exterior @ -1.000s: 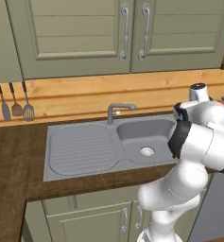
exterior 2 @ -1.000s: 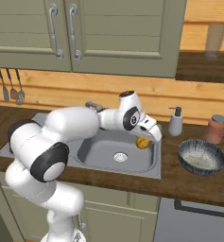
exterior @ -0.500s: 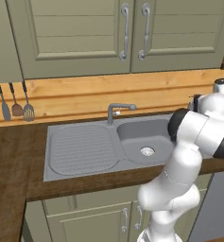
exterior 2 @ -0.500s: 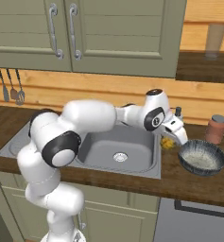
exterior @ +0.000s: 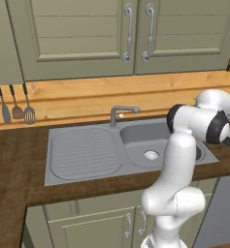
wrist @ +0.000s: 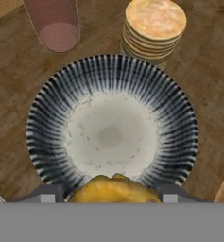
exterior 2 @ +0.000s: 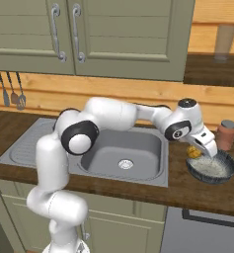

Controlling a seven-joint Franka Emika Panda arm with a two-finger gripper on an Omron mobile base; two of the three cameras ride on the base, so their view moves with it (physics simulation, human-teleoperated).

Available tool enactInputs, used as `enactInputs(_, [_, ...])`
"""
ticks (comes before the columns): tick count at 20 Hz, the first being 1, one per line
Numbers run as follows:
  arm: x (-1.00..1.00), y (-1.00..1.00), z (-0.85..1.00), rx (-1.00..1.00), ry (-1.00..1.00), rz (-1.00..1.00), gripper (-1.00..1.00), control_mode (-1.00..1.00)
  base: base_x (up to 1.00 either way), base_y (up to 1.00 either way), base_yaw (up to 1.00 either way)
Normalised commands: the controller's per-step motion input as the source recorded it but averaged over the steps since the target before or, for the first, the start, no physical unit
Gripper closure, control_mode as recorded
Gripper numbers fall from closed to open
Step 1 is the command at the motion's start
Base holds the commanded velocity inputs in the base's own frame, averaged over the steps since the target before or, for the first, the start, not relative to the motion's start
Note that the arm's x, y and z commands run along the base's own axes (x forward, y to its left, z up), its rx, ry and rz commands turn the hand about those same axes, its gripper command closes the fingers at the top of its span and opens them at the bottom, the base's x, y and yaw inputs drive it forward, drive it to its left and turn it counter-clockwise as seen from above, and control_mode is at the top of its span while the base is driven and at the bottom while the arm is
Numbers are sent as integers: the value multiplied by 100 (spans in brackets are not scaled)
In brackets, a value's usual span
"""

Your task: Pick the squash from the sink and place it in the bowl. Then pick the bowl and place it in the microwave. Then close the microwave door and press the start button.

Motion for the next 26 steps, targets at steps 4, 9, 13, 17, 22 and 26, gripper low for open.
enactInputs(4, [29,-41,-38,0,0,0,100,-100,0,0,0])
enactInputs(9, [12,-25,-21,1,-1,0,100,-100,0,0,0])
enactInputs(13, [45,0,-60,0,0,0,100,-100,0,0,0])
enactInputs(17, [49,-2,-49,0,0,0,100,-100,0,0,0])
enactInputs(22, [31,-15,-32,0,0,0,100,-100,0,0,0])
enactInputs(26, [19,-1,-36,0,0,0,100,-100,0,0,0])
